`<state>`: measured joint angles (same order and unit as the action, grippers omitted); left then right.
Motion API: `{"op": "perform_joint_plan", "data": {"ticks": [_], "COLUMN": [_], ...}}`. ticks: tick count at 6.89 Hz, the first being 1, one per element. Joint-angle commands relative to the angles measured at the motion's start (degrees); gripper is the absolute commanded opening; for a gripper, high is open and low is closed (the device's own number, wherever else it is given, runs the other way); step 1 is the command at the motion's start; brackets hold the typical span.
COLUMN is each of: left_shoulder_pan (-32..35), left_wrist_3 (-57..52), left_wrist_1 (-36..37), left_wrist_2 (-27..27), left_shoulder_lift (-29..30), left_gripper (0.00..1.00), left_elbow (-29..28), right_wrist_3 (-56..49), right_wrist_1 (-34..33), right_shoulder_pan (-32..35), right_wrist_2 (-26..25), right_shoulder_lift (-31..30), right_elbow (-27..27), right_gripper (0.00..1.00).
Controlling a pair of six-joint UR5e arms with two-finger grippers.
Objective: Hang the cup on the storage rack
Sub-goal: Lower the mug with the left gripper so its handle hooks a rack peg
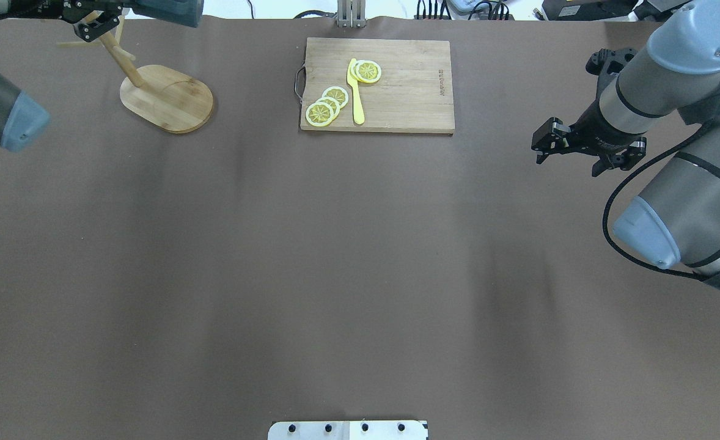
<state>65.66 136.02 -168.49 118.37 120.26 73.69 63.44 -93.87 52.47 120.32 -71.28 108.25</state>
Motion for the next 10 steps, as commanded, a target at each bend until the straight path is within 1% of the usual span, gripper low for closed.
{"op": "perform_joint_plan", "data": {"ticks": [1,3,4,6,9,10], "left_shoulder_pan": [-0.2,-0.3,-0.3,-0.5,-3.9,-4.0], "left_wrist_3": [10.6,15.9,19.3,25.1,27.9,30.8], "left_wrist_1": [-7.4,-10.7,-11.3,-16.8,-17.4,-18.0], "left_wrist_2": [-6.2,-9.8,-11.0,-14.1,-19.8,-20.2], "left_shoulder_lift": [1.0,1.6,1.7,1.6,0.9,0.8], "left_gripper": [0.0,0.0,0.0,0.0,0.0,0.0], "left_elbow": [-4.7,-7.6,-7.8,-10.4,-10.5,-10.8], "right_wrist_3": [-0.1,0.0,0.0,-0.1,0.0,0.0], "right_wrist_1": [0.0,0.0,0.0,0.0,0.0,0.0], "right_shoulder_pan": [0.0,0.0,0.0,0.0,0.0,0.0], "right_wrist_2": [0.0,0.0,0.0,0.0,-0.1,-0.1], "right_shoulder_lift": [0.1,0.3,0.4,0.4,0.4,0.4], "right_elbow": [0.0,0.1,0.1,0.1,0.5,0.8], "right_gripper": [1.0,1.0,1.0,1.0,1.0,1.0]}}
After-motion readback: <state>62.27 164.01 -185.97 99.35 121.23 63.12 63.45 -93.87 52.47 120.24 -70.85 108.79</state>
